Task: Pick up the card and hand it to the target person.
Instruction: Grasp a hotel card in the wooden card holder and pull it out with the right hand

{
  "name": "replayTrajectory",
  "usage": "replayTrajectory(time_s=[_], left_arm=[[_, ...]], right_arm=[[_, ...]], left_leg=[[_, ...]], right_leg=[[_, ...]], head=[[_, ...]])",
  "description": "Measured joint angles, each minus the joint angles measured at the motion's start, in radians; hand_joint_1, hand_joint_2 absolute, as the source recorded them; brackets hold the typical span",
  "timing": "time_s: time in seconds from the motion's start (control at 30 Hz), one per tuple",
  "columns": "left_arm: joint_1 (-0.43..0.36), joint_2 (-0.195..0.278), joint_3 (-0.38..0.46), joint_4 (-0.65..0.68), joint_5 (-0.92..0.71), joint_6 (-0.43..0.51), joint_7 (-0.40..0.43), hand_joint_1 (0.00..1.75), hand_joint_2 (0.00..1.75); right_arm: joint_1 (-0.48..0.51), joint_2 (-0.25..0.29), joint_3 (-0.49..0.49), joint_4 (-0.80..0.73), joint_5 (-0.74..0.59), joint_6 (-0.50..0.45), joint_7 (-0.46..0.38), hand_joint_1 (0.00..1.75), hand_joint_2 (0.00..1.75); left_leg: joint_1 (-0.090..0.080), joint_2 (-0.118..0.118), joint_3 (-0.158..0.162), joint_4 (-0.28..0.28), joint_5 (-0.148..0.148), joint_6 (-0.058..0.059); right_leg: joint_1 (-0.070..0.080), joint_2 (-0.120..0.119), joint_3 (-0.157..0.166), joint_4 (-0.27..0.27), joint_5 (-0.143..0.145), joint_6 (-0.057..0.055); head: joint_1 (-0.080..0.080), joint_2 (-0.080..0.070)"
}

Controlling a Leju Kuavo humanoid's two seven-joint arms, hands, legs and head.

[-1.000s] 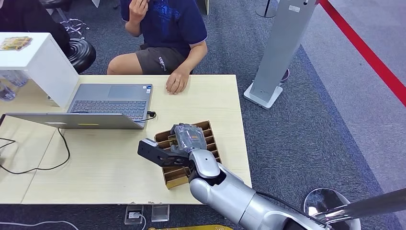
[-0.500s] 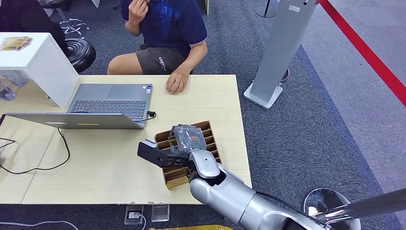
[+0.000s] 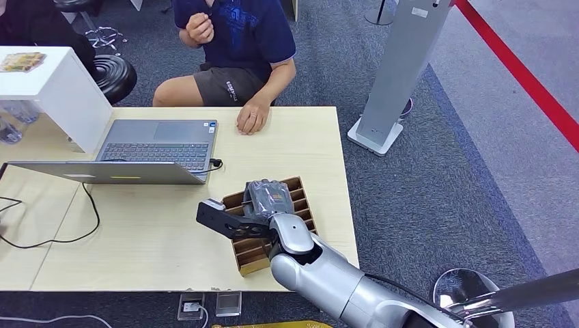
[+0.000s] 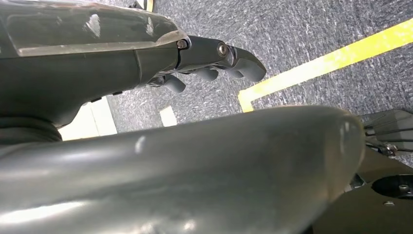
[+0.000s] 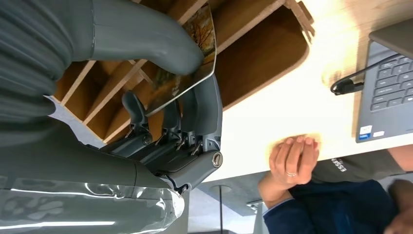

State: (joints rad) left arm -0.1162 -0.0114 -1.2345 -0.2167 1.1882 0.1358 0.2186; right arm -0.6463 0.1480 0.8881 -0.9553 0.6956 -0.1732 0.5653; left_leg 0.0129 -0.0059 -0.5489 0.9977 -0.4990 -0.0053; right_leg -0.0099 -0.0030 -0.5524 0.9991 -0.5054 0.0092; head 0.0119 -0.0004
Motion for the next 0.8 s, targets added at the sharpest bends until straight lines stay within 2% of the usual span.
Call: replayTrajectory(time_s=[0.17,0.6,0.8], left_arm=[[0.0,0.0,0.0,0.0,-0.002,0.0,-0.001,0.0,0.0],[0.0,0.0,0.0,0.0,0.007,-0.001,-0.029,0.0,0.0],[0.001,0.0,0.002,0.0,0.014,0.0,-0.028,0.0,0.0]], right_arm=[[0.0,0.0,0.0,0.0,-0.002,-0.001,0.006,1.67,1.75],[-0.001,-0.001,0.0,-0.004,-0.005,-0.019,-0.011,1.68,1.75],[-0.007,-0.013,-0.001,-0.066,0.002,-0.022,-0.004,1.68,1.75]], left_leg=[[0.0,0.0,0.0,0.0,0.0,0.0],[0.0,0.0,0.001,0.0,0.0,0.0],[0.0,0.0,0.0,0.0,0.0,0.0]], right_leg=[[0.0,0.0,0.0,0.0,0.0,0.0],[0.0,0.0,0.0,0.0,0.0,0.0],[0.0,0.0,0.0,0.0,0.0,0.0]], head=[[0.0,0.0],[0.0,0.0],[0.0,0.0]])
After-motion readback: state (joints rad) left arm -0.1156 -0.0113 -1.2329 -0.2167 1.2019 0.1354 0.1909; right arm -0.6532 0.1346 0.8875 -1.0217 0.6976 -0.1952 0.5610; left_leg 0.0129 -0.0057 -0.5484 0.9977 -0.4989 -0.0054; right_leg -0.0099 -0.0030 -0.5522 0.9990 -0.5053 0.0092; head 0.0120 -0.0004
